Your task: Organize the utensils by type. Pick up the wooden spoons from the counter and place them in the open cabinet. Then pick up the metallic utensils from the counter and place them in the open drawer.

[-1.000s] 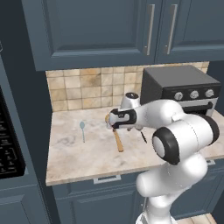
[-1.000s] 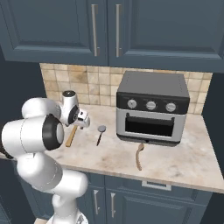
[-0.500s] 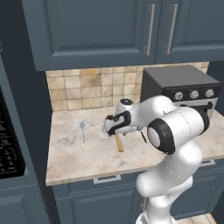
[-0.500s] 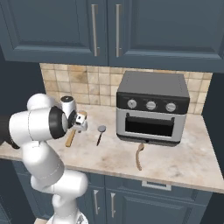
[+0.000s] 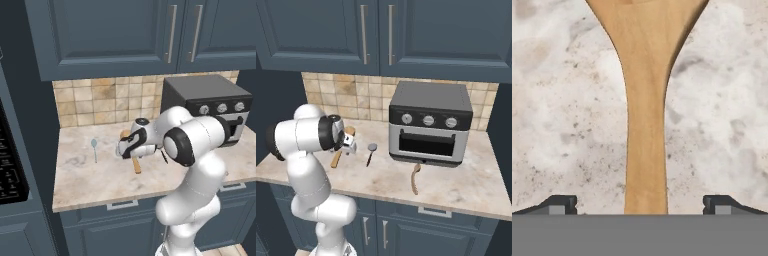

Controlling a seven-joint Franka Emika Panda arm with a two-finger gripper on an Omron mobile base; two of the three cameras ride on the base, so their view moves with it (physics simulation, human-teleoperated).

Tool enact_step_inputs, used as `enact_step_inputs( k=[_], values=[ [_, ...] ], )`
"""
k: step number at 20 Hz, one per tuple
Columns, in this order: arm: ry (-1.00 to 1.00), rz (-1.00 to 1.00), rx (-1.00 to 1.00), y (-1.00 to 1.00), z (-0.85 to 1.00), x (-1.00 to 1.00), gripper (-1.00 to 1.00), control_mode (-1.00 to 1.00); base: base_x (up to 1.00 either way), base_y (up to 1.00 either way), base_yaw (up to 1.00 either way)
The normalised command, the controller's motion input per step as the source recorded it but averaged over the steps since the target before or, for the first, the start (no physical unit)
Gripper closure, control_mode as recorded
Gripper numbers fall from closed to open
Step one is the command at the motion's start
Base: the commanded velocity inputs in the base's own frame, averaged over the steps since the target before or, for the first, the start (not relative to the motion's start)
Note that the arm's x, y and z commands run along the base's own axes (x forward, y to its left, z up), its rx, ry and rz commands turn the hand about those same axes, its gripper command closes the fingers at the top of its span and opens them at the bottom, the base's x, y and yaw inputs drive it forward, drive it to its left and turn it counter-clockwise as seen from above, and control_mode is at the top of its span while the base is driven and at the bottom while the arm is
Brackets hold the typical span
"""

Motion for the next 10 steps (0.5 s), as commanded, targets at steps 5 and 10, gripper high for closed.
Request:
enact_step_inputs(
  k=[5, 10],
  values=[
    [0.0, 0.0, 0.0, 0.02, -0.25, 0.08, -1.0, -1.0, 0.0, 0.0, 0.0],
    [0.0, 0.0, -0.02, 0.05, -0.26, 0.01, 1.0, -1.0, 0.0, 0.0, 0.0]
  ],
)
